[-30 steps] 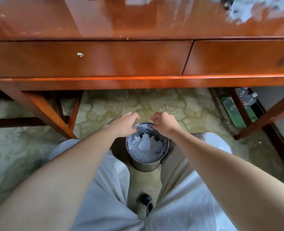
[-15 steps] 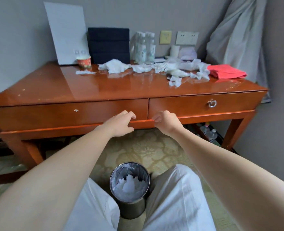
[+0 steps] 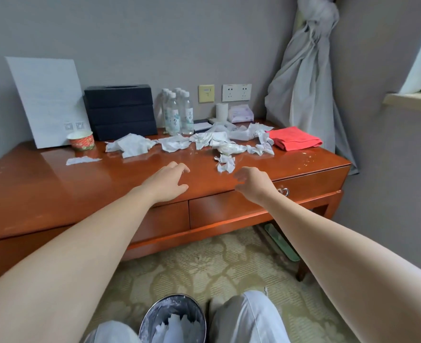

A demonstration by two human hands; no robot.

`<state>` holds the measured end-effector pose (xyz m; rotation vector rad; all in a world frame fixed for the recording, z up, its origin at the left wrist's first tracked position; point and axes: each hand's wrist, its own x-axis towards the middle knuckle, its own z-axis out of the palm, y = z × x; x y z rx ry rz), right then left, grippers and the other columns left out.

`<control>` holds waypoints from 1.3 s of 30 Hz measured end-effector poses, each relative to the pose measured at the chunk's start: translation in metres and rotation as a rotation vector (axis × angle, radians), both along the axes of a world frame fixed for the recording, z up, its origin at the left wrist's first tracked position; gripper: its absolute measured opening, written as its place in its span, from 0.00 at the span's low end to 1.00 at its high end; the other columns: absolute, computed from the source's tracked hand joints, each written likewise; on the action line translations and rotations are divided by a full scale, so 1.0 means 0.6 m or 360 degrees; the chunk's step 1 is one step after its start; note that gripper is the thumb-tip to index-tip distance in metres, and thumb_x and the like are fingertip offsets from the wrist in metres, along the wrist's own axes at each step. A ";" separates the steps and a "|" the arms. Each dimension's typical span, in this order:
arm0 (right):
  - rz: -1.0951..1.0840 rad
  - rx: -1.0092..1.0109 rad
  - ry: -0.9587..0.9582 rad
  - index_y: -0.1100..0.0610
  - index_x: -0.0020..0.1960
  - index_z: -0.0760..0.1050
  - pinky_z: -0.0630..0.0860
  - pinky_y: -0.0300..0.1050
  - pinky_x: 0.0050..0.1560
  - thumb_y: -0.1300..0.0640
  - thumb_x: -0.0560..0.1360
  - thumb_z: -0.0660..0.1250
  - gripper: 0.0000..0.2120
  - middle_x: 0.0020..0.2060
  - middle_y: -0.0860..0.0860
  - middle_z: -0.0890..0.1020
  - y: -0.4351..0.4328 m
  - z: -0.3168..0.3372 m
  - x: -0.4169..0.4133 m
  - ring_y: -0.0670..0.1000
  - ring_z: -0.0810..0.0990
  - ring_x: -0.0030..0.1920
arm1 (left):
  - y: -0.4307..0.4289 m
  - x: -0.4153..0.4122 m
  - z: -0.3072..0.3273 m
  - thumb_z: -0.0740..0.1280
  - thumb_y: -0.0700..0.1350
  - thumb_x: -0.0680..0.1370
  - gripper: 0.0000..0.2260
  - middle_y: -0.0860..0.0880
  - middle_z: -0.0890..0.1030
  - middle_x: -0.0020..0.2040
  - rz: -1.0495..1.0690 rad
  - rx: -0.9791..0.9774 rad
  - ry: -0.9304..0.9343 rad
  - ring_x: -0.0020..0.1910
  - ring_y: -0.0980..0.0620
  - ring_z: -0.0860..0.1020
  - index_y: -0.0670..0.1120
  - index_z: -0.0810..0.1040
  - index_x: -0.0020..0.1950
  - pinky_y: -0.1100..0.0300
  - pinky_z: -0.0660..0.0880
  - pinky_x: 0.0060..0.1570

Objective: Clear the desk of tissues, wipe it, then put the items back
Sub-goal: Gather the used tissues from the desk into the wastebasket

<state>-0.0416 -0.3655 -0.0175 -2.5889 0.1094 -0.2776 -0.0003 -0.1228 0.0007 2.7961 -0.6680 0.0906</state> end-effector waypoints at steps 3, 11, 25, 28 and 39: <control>-0.0018 0.0027 -0.0014 0.55 0.65 0.74 0.76 0.51 0.60 0.60 0.75 0.69 0.19 0.60 0.52 0.80 -0.009 0.014 0.054 0.55 0.78 0.60 | -0.008 0.061 0.013 0.64 0.49 0.81 0.20 0.48 0.68 0.71 0.0023 -0.0015 -0.0018 0.66 0.49 0.71 0.51 0.67 0.72 0.49 0.73 0.63; -0.0014 0.0033 0.0151 0.54 0.71 0.70 0.75 0.45 0.54 0.61 0.73 0.68 0.26 0.64 0.55 0.78 -0.025 0.004 0.220 0.54 0.78 0.59 | -0.018 0.246 -0.003 0.62 0.48 0.82 0.22 0.46 0.64 0.75 0.0223 -0.0016 -0.0017 0.72 0.46 0.66 0.48 0.64 0.75 0.48 0.70 0.68; 0.0224 0.0156 0.0179 0.62 0.49 0.81 0.69 0.42 0.35 0.70 0.66 0.64 0.14 0.38 0.54 0.78 0.078 -0.039 0.368 0.54 0.73 0.37 | -0.019 0.416 -0.066 0.51 0.53 0.85 0.23 0.44 0.62 0.77 0.0304 0.0243 0.0203 0.75 0.44 0.62 0.46 0.61 0.77 0.43 0.56 0.74; 0.0225 0.0221 0.0139 0.57 0.56 0.81 0.75 0.44 0.43 0.69 0.66 0.66 0.20 0.46 0.54 0.82 0.082 -0.039 0.368 0.55 0.79 0.44 | -0.014 0.409 -0.064 0.52 0.52 0.85 0.19 0.45 0.71 0.69 0.0316 0.0282 0.0042 0.68 0.44 0.70 0.47 0.70 0.72 0.45 0.67 0.65; 0.0329 -0.0382 -0.0025 0.52 0.47 0.85 0.71 0.49 0.62 0.59 0.71 0.74 0.06 0.59 0.54 0.73 0.091 -0.033 0.315 0.57 0.64 0.65 | 0.027 0.321 -0.045 0.64 0.43 0.81 0.14 0.45 0.78 0.66 0.0277 0.0140 0.0102 0.60 0.45 0.78 0.48 0.78 0.67 0.51 0.77 0.58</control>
